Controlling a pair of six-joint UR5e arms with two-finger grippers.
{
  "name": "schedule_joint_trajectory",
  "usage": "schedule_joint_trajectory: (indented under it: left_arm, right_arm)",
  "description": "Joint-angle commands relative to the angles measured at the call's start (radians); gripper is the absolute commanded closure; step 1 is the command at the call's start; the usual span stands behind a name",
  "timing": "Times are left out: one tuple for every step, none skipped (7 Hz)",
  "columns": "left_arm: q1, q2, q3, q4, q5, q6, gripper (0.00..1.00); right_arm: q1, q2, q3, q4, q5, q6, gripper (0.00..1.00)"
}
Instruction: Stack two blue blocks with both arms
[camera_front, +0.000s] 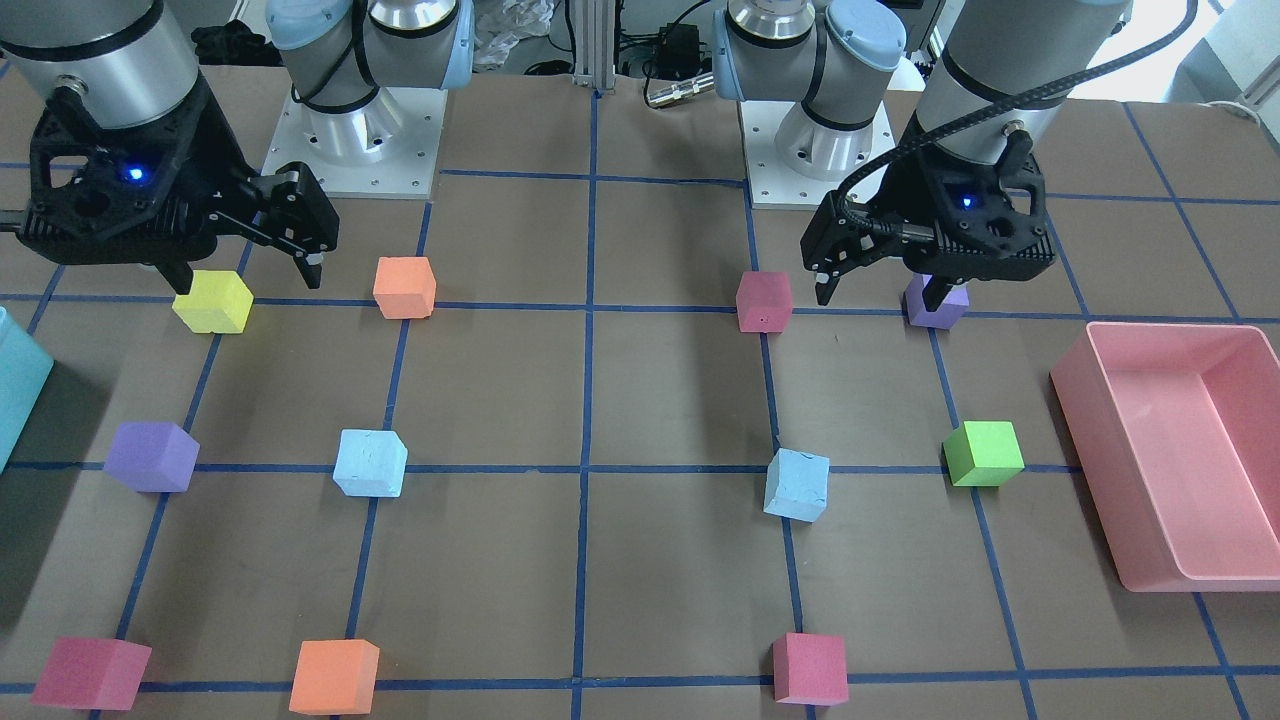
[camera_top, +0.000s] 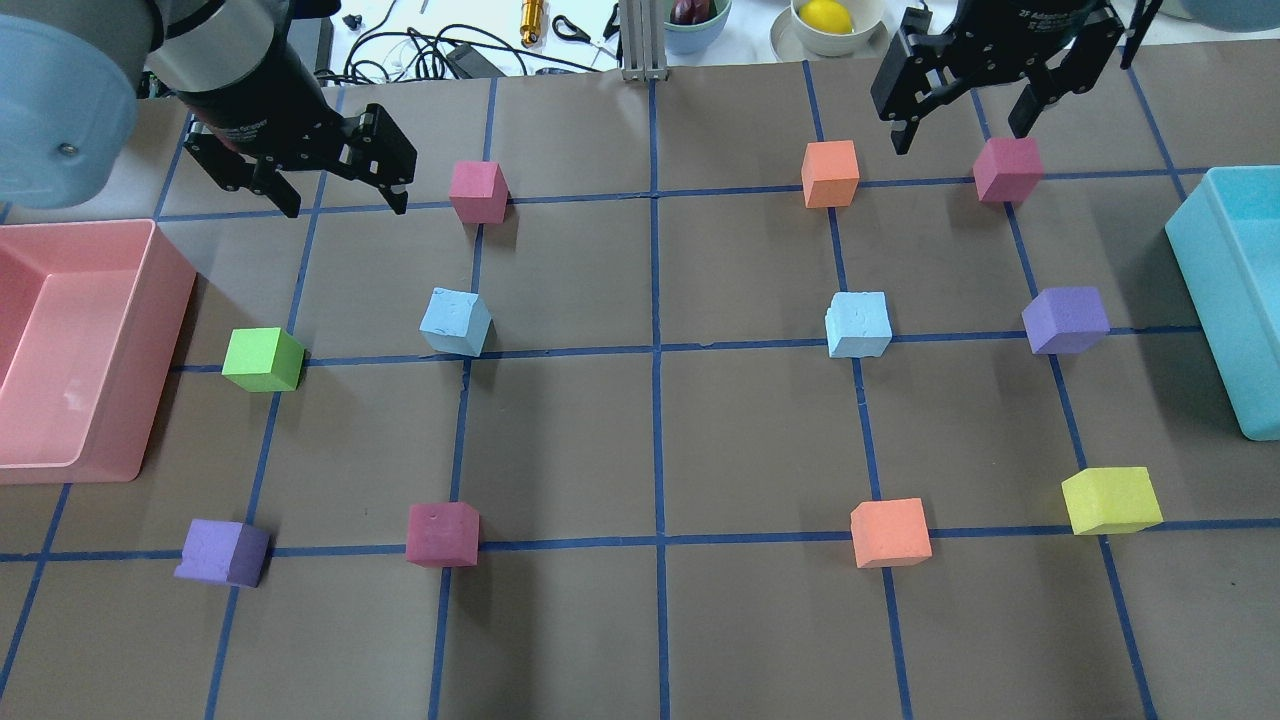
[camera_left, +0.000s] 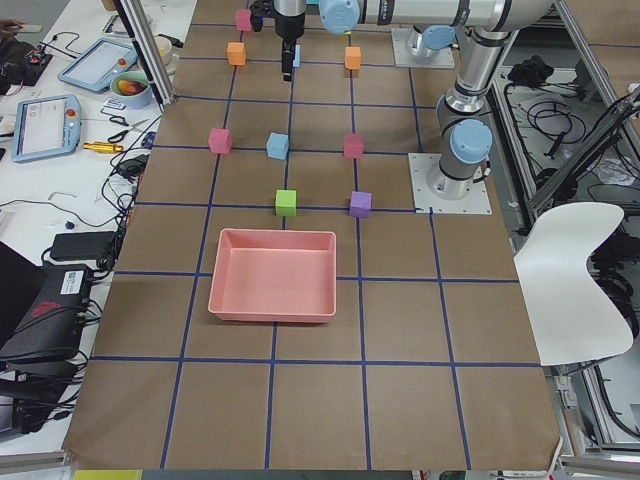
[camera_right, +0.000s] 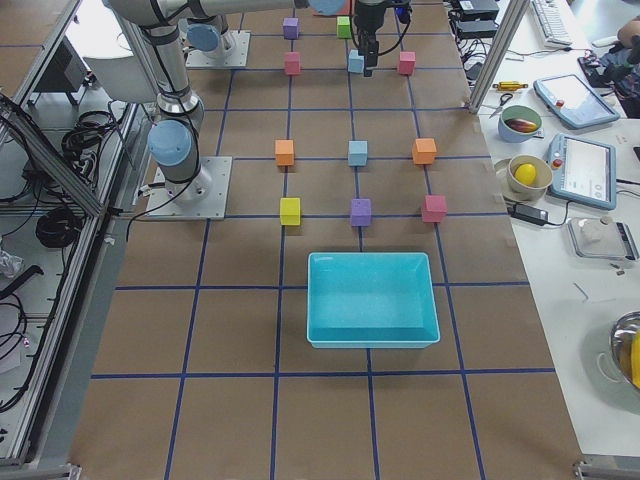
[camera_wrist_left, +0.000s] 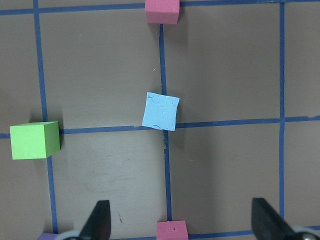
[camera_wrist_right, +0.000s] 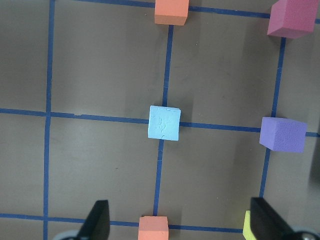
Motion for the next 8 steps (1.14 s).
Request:
schedule_joint_trajectory:
  left_arm:
    - [0.002,0.000,0.005,0.000,0.001,0.000,0.00]
    - [0.000,0.003,-0.002,0.000,0.000,0.000,0.00]
    - [0.000,-0.003,0.005,0.002,-0.002,0.000,0.00]
    - [0.000,0.003,-0.007,0.000,0.000,0.000,0.00]
    - [0.002,0.000,-0.006,0.002,0.000,0.000,0.00]
    - [0.000,0.002,-0.012,0.000,0.000,0.000,0.00]
    - [0.000,0.006,-0.012,0.000,0.001,0.000,0.00]
    - [0.000,0.008,-0.013,0.000,0.001,0.000,0.00]
  right_arm:
    - [0.000,0.004,0.002,-0.002,-0.002,0.000,0.00]
    - [0.000,0.006,0.003,-0.002,-0.001,0.000,0.00]
    - [0.000,0.007,0.005,-0.001,-0.010,0.000,0.00]
    - [0.000,0.012,0.014,-0.005,-0.011,-0.003,0.00]
    - [0.000,0.035,0.029,-0.008,-0.008,0.006,0.00]
    - [0.002,0.070,0.053,-0.026,0.005,0.046,0.00]
    - [0.006,0.128,0.092,-0.130,0.005,0.119,0.00]
    - [0.020,0.150,0.130,-0.202,0.004,0.117,0.00]
